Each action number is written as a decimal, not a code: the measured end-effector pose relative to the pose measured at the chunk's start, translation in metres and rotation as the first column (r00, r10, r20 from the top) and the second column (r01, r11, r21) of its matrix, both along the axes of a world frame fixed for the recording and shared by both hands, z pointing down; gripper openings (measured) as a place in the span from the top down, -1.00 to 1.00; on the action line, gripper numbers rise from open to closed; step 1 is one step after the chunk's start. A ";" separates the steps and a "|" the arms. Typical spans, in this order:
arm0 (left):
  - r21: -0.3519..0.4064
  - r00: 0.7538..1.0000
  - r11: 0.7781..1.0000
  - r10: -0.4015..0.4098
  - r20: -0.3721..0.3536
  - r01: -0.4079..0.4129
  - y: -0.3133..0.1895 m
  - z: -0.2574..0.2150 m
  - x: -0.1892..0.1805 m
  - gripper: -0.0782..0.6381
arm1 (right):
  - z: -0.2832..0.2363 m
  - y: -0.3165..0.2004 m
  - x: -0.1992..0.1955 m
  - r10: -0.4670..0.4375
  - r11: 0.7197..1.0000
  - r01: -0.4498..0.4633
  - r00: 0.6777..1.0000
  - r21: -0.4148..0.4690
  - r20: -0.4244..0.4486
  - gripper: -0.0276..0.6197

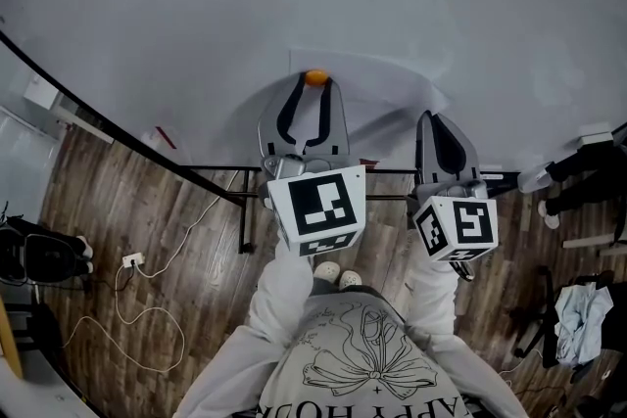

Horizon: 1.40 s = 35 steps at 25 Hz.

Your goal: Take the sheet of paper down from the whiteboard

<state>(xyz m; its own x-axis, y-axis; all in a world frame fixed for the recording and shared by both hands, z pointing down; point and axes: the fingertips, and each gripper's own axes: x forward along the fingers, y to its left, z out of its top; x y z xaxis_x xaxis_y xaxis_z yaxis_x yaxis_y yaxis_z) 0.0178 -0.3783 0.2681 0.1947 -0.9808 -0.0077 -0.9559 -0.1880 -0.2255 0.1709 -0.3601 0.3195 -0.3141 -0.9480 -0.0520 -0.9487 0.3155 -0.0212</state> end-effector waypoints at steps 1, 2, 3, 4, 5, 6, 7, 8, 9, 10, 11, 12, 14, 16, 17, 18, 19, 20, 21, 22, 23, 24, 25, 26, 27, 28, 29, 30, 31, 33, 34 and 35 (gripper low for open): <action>0.006 1.000 1.000 -0.003 -0.004 0.003 0.003 -0.002 -0.003 0.46 | -0.001 0.001 0.000 0.005 1.000 -0.005 1.000 -0.001 0.000 0.91; 0.013 1.000 1.000 -0.006 -0.005 0.006 0.006 -0.005 -0.005 0.46 | -0.003 0.002 0.001 0.010 1.000 -0.010 1.000 0.000 0.001 0.91; 0.020 1.000 1.000 -0.008 -0.004 0.008 0.009 -0.007 -0.006 0.46 | -0.004 0.003 0.002 0.014 1.000 -0.015 1.000 0.003 0.004 0.91; 0.026 1.000 1.000 -0.009 -0.003 0.009 0.012 -0.009 -0.007 0.46 | -0.006 0.005 0.003 0.019 1.000 -0.019 1.000 0.007 0.007 0.91; 0.029 1.000 1.000 -0.012 -0.003 0.012 0.015 -0.010 -0.008 0.46 | -0.008 0.006 0.004 0.022 1.000 -0.022 1.000 0.012 0.010 0.91; 0.032 1.000 0.999 -0.015 -0.003 0.016 0.017 -0.011 -0.009 0.46 | -0.009 0.008 0.006 0.024 1.000 -0.024 1.000 0.016 0.012 0.91; 0.033 1.000 0.999 -0.021 -0.003 0.021 0.018 -0.011 -0.011 0.46 | -0.010 0.008 0.007 0.026 0.999 -0.026 1.000 0.019 0.013 0.91; 0.033 1.000 0.999 -0.027 -0.004 0.027 0.019 -0.011 -0.014 0.46 | -0.011 0.009 0.008 0.028 0.999 -0.028 1.000 0.022 0.013 0.91; 0.033 0.999 0.999 -0.033 -0.005 0.033 0.020 -0.011 -0.017 0.46 | -0.012 0.010 0.009 0.031 0.999 -0.031 0.999 0.025 0.013 0.91; 0.034 0.999 0.999 -0.040 -0.007 0.040 0.022 -0.011 -0.021 0.46 | -0.014 0.011 0.010 0.035 0.999 -0.035 0.999 0.028 0.013 0.91; 0.034 0.999 0.998 -0.047 -0.010 0.047 0.024 -0.012 -0.027 0.46 | -0.015 0.013 0.010 0.039 0.999 -0.039 0.999 0.031 0.012 0.91; 0.036 0.998 0.998 -0.055 -0.013 0.056 0.027 -0.013 -0.032 0.46 | -0.018 0.016 0.010 0.044 0.998 -0.044 0.999 0.036 0.011 0.91; 0.038 0.997 0.997 -0.069 -0.023 0.070 0.033 -0.015 -0.042 0.46 | -0.023 0.023 0.010 0.053 0.998 -0.054 0.999 0.045 0.007 0.91; 0.041 0.996 0.996 -0.079 -0.028 0.080 0.039 -0.016 -0.048 0.46 | -0.026 0.029 0.014 0.065 0.997 -0.065 0.998 0.053 0.005 0.91; 0.042 0.996 0.995 -0.084 -0.029 0.085 0.041 -0.017 -0.051 0.46 | -0.028 0.032 0.017 0.071 0.996 -0.071 0.997 0.058 0.004 0.91; 0.043 0.996 0.995 -0.089 -0.031 0.091 0.044 -0.017 -0.054 0.46 | -0.031 0.035 0.019 0.077 0.995 -0.077 0.997 0.064 0.003 0.91; 0.043 0.995 0.995 -0.094 -0.034 0.096 0.047 -0.017 -0.057 0.46 | -0.034 0.038 0.021 0.084 0.994 -0.084 0.996 0.072 0.003 0.91; 0.042 0.994 0.994 -0.099 -0.037 0.100 0.050 -0.017 -0.060 0.46 | -0.037 0.042 0.023 0.092 0.993 -0.092 0.996 0.078 0.003 0.91; 0.042 0.994 0.994 -0.102 -0.039 0.104 0.053 -0.017 -0.063 0.46 | -0.040 0.046 0.026 0.100 0.991 -0.100 0.995 0.084 0.003 0.91; 0.042 0.994 0.993 -0.105 -0.042 0.107 0.056 -0.018 -0.066 0.46 | -0.042 0.050 0.028 0.108 0.990 -0.108 0.994 0.090 0.001 0.91; 0.042 0.993 0.993 -0.107 -0.044 0.109 0.059 -0.018 -0.068 0.46 | -0.045 0.054 0.031 0.116 0.989 -0.115 0.993 0.098 0.001 0.91; 0.041 0.993 0.993 -0.109 -0.046 0.111 0.062 -0.018 -0.070 0.46 | -0.049 0.058 0.033 0.123 0.987 -0.123 0.992 0.107 0.003 0.91; 0.041 0.993 0.993 -0.111 -0.047 0.113 0.065 -0.017 -0.071 0.46 | -0.052 0.062 0.036 0.132 0.985 -0.132 0.991 0.115 0.005 0.91; 0.040 0.993 0.993 -0.112 -0.049 0.114 0.067 -0.017 -0.073 0.46 | -0.054 0.066 0.039 0.142 0.983 -0.142 0.990 0.121 0.008 0.91; 0.039 0.993 0.993 -0.111 -0.049 0.113 0.070 -0.016 -0.073 0.46 | -0.056 0.071 0.042 0.153 0.981 -0.153 0.988 0.122 0.010 0.91; 0.038 0.993 0.993 -0.109 -0.050 0.111 0.073 -0.015 -0.073 0.46 | -0.057 0.075 0.046 0.165 0.979 -0.165 0.986 0.121 0.011 0.91; 0.036 0.993 0.994 -0.106 -0.051 0.108 0.075 -0.015 -0.072 0.46 | -0.058 0.080 0.049 0.177 0.977 -0.177 0.984 0.119 0.010 0.91; 0.035 0.993 0.994 -0.101 -0.052 0.103 0.077 -0.014 -0.071 0.46 | -0.059 0.084 0.053 0.190 0.975 -0.190 0.982 0.118 0.010 0.91; 0.035 0.994 0.995 -0.097 -0.054 0.098 0.079 -0.014 -0.069 0.46 | -0.061 0.088 0.057 0.203 0.972 -0.202 0.979 0.120 0.010 0.91; 0.035 0.995 0.996 -0.086 -0.055 0.088 0.083 -0.014 -0.065 0.46 | -0.063 0.096 0.064 0.224 0.966 -0.224 0.974 0.126 0.014 0.91; 0.035 0.995 0.996 -0.079 -0.056 0.081 0.085 -0.014 -0.063 0.46 | -0.064 0.099 0.067 0.234 0.964 -0.234 0.972 0.128 0.015 0.91; 0.035 0.996 0.997 -0.073 -0.058 0.075 0.086 -0.014 -0.061 0.46 | -0.065 0.103 0.070 0.243 0.961 -0.243 0.970 0.129 0.016 0.91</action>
